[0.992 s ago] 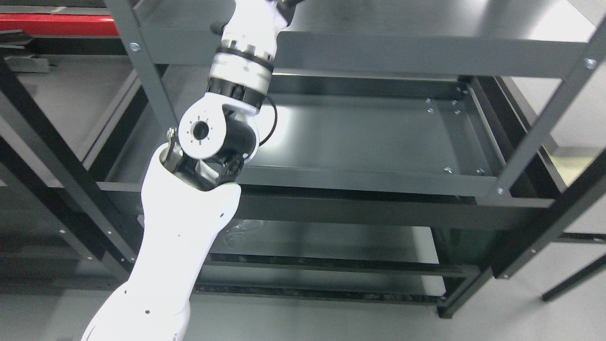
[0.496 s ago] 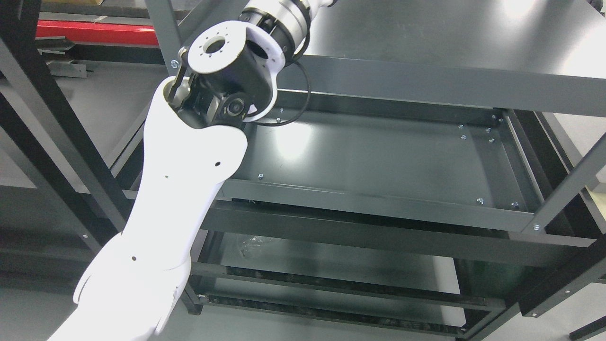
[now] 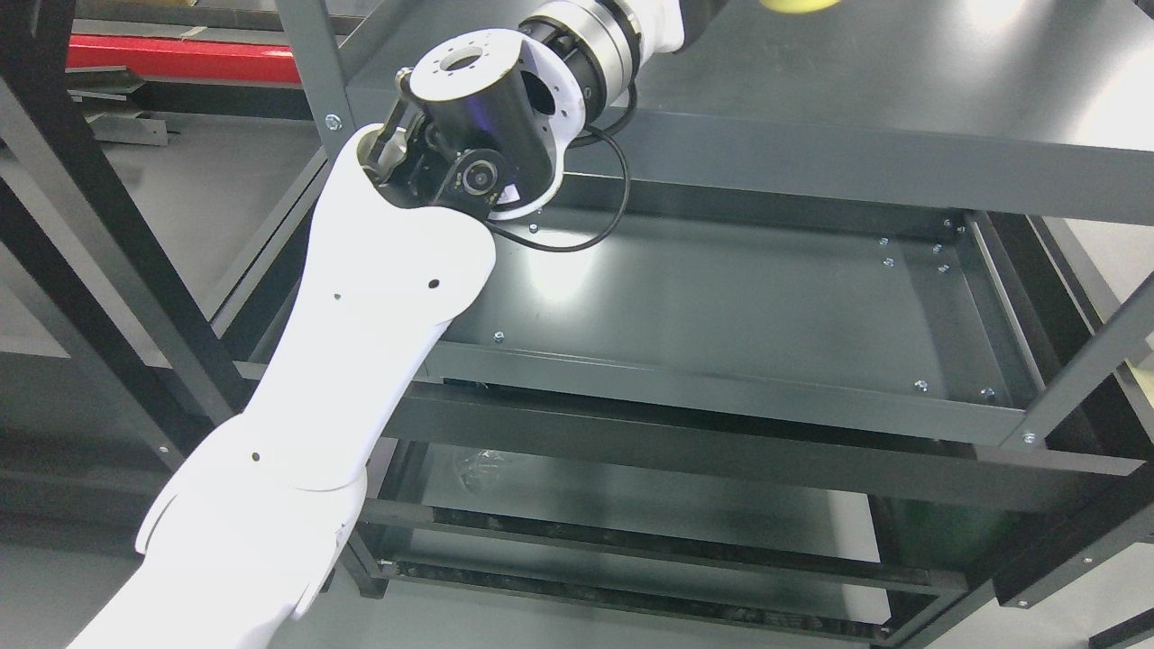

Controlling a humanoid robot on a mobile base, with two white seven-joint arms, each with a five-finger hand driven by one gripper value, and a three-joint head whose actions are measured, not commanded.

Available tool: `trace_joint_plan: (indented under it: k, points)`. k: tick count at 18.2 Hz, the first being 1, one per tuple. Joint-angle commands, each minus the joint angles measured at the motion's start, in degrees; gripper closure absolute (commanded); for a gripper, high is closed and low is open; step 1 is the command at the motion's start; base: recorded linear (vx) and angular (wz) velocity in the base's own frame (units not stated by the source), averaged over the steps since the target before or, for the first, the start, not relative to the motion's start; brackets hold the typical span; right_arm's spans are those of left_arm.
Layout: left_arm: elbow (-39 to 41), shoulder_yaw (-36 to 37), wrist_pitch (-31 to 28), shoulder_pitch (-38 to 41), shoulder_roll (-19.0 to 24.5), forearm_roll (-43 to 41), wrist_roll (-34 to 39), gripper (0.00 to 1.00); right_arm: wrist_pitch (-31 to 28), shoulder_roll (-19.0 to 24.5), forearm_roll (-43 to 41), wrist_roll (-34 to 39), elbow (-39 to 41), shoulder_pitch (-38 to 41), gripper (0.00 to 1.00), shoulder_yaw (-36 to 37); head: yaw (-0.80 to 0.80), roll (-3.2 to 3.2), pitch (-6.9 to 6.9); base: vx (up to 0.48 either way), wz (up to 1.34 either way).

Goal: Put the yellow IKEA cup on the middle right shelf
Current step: 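Lower the cup onto the shelf and open the left hand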

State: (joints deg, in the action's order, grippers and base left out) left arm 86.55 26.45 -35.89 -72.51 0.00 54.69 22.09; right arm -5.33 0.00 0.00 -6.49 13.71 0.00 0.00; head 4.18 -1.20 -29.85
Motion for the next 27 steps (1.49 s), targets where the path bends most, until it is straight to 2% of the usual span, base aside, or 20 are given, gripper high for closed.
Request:
trace_joint_plan:
  k: [1,3,7,9,18,27]
  points:
    - [-8.93,3.08,-0.05,-0.44,1.00,-0.19,-0.30,0.79,-0.03,-1.00,-1.41,-0.19,0.00,0.79,0.01,-0.97,0.00,0.00,0.00,0.000,0.00]
    - [-10.86,3.60,-0.32,-0.44,1.00,-0.99,-0.47,0.69,-0.03,-1.00,-1.41,-0.19,0.00,0.79,0.01,-0.97,0.00,0.00,0.00,-0.003,-0.03]
    - [-12.81,6.06,-0.41,-0.52,1.00,-6.07,-3.45,0.34,-0.03,-1.00,-1.41,-0.19,0.00,0.79,0.01,-0.97,0.00,0.00,0.00,0.002,0.01]
    - [-12.81,7.03,-0.41,-0.61,1.00,-7.75,-4.51,0.22,-0.03,-1.00,-1.41,-0.19,0.00,0.79,0.01,-0.97,0.00,0.00,0.00,0.000,0.00]
    - [-12.28,8.18,-0.23,-0.79,1.00,-8.81,-4.34,0.01,-0.03,-1.00,-1.41,-0.19,0.00,0.70,0.01,-0.97,0.00,0.00,0.00,0.000,0.00]
    - [-8.33,2.91,1.62,-0.79,1.00,-8.90,-4.34,0.01,-0.03,-1.00,-1.41,-0.19,0.00,0.79,0.01,-0.97,0.00,0.00,0.00,0.000,0.00]
